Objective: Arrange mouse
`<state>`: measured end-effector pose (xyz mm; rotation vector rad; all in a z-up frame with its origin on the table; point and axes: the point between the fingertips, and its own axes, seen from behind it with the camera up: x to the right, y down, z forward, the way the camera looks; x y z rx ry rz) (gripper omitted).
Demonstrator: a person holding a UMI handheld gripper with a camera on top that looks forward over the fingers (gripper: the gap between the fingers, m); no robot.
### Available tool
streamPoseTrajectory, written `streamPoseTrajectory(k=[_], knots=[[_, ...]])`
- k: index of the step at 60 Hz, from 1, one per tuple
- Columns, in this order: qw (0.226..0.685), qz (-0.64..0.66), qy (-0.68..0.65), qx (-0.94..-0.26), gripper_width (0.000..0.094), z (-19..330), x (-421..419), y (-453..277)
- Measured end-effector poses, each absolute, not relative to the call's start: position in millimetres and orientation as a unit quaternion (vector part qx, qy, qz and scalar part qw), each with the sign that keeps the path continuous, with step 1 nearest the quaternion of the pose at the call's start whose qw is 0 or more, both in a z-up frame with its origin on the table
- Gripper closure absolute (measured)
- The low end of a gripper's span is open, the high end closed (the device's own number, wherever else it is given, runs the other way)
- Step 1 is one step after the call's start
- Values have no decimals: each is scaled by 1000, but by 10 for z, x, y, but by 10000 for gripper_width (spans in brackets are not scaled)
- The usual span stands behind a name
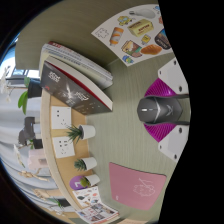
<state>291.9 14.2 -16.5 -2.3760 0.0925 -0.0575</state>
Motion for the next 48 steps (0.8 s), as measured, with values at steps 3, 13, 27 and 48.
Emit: streamPoseTrajectory(k=[3,13,27,48], knots=[[367,-24,46,-929,634,-160,2920,141],[402,-59,82,-910,633,595,2933,227],[552,-85,64,-827,633,2928,2360,504],[582,-16,-4,-813,635,3199,616,1149]])
